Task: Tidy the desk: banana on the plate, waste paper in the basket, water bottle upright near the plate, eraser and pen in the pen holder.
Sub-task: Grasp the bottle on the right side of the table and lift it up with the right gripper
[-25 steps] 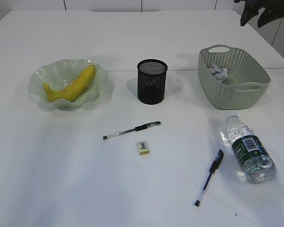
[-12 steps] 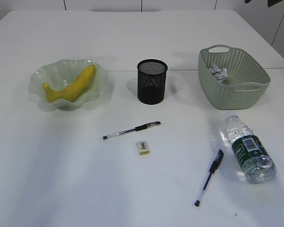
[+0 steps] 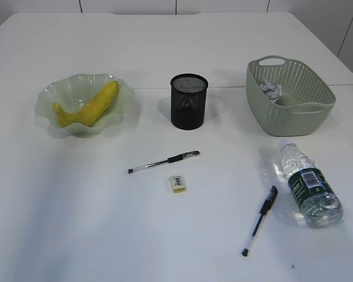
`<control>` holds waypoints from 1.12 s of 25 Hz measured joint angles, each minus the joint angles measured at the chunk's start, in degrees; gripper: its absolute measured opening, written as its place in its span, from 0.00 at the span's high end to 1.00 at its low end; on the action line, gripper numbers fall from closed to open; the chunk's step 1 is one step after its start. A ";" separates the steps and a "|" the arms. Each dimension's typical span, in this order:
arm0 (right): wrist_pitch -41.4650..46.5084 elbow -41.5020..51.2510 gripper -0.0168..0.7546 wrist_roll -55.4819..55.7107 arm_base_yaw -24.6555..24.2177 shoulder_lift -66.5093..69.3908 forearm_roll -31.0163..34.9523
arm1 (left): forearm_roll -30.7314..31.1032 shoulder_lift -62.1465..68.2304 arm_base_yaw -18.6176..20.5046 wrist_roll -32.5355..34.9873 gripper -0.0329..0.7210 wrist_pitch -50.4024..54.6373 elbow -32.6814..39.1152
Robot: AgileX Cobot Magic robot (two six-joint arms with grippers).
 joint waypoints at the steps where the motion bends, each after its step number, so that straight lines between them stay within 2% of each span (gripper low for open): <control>1: 0.00 1.29 0.36 0.00 0.00 -0.66 0.00 | -0.42 0.00 0.00 0.25 0.51 0.00 0.00; 11: 0.00 16.73 0.35 0.00 0.24 -6.15 -0.11 | -3.00 0.00 0.00 2.20 0.51 2.89 0.00; 21: -0.45 24.80 0.35 -1.53 0.33 -6.24 -0.96 | -8.24 0.00 0.00 5.80 0.51 5.75 0.00; 28: -0.53 25.84 0.35 -2.45 1.18 -5.37 -0.84 | -10.78 0.00 0.00 6.77 0.51 6.09 0.00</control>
